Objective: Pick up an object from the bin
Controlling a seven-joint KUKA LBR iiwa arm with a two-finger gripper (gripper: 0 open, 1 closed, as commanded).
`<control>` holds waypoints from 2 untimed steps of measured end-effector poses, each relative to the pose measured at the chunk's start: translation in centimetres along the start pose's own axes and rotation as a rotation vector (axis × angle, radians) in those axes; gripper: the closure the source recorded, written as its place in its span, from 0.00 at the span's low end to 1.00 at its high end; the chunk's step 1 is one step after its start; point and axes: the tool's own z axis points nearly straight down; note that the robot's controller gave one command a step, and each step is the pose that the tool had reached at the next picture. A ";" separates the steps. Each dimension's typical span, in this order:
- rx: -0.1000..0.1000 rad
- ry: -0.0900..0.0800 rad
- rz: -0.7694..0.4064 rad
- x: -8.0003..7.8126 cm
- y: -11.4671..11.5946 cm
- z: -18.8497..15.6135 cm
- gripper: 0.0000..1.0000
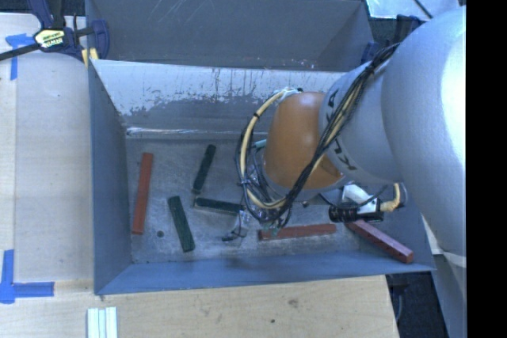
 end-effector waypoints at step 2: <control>-0.008 -0.016 -0.042 -1.0 -1.7 -14.0 1.00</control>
Offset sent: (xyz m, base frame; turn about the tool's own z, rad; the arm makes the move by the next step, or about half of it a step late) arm 0.0000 0.0000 0.0000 0.0000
